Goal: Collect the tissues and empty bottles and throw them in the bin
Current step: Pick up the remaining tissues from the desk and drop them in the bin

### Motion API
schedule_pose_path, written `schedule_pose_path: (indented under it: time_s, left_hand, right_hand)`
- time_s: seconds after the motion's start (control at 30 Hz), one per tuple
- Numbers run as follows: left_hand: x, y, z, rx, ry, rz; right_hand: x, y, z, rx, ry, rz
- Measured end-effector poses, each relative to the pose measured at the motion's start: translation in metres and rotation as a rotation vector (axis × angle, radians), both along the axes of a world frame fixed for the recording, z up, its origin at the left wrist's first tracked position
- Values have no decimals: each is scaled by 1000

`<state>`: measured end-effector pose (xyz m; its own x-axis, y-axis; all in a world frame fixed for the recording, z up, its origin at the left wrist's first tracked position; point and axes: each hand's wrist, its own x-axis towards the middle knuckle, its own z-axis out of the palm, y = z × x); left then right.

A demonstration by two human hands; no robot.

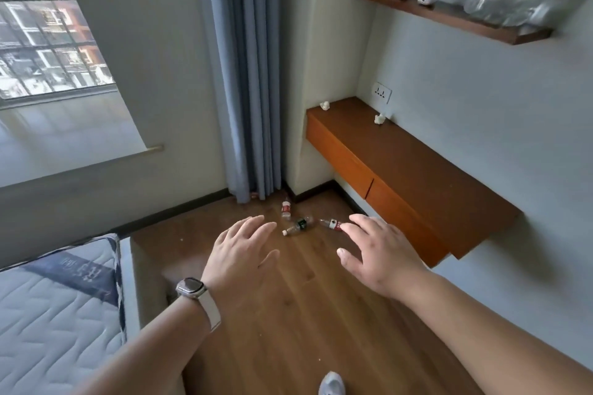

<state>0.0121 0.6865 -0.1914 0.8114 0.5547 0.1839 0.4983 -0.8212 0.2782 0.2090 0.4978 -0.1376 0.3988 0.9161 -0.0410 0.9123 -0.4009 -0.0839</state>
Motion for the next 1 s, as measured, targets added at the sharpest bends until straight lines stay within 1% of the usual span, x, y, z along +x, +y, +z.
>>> schedule_pose_path:
  time_s: [0.2, 0.37, 0.5, 0.67, 0.9, 1.0]
  left_hand:
    - [60, 25, -12, 0, 60, -29]
    - [132, 59, -9, 15, 130, -3]
    - [212, 80, 1, 14, 177, -33]
    - [301, 90, 14, 16, 146, -47]
    - [369, 109, 21, 60, 170, -78]
    - [393, 124, 24, 39, 165, -74]
  right_hand:
    - [61, 32, -30, -7, 66, -39]
    - [136, 72, -48, 5, 106, 2]
    - [216, 96, -45, 32, 126, -3]
    - [300, 110, -41, 43, 132, -36]
    - [366, 121, -31, 77, 151, -89]
    - [388, 126, -33, 63, 161, -118]
